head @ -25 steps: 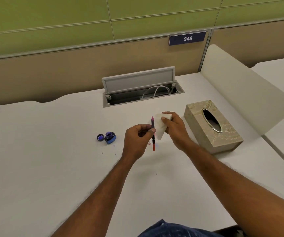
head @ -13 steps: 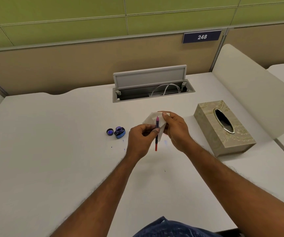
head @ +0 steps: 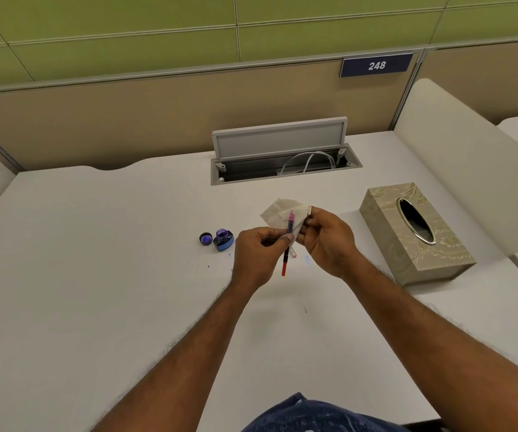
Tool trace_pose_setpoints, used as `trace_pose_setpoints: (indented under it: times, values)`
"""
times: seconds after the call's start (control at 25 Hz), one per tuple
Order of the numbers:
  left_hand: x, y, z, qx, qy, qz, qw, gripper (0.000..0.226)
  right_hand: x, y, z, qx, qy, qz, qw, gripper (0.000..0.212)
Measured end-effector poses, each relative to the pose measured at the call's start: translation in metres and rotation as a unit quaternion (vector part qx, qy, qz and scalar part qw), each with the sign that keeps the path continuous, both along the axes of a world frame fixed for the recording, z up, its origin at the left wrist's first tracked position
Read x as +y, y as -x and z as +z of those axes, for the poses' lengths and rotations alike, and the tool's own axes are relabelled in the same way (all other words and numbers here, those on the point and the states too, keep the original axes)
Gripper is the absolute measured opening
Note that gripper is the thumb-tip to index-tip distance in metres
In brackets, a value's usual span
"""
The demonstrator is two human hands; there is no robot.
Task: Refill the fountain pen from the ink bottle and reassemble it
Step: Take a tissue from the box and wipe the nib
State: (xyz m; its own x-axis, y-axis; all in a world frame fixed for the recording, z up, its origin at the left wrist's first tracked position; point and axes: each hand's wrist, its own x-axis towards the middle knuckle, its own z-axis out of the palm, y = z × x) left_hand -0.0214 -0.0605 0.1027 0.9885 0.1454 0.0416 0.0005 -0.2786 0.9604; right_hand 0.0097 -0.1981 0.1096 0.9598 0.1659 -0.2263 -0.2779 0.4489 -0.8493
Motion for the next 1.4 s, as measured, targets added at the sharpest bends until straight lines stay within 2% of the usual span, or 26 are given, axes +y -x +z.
trace_pose_setpoints:
  times: [0.4, 0.72, 0.88, 1.08, 1.24, 1.4]
  values:
    - [0.0, -0.001, 0.001, -0.027, -0.046, 0.012, 0.998, 0.026, 0.002, 0.005, 0.0, -0.079, 0.112, 0.033, 0.99, 0.023]
    - [0.0, 0.0, 0.003, -0.03, -0.054, -0.004, 0.998, 0.025, 0.004, -0.001, 0.008, -0.095, 0.131, 0.017, 0.987, 0.018]
    - [0.0, 0.001, 0.001, -0.016, -0.042, -0.006, 0.999, 0.026, 0.005, -0.004, 0.008, -0.081, 0.109, 0.012, 0.991, 0.019]
    - [0.0, 0.006, -0.004, 0.006, -0.024, -0.009, 1.0, 0.026, -0.001, -0.014, 0.008, -0.072, 0.111, -0.064, 0.989, 0.02]
    - [0.005, 0.006, -0.002, 0.01, -0.007, 0.002, 1.0, 0.027, -0.013, -0.019, 0.006, -0.111, 0.245, -0.127, 0.955, 0.023]
    - [0.006, 0.003, -0.002, 0.004, -0.013, 0.007, 1.0, 0.028, -0.012, -0.007, -0.004, -0.28, 0.392, -0.094, 0.871, 0.02]
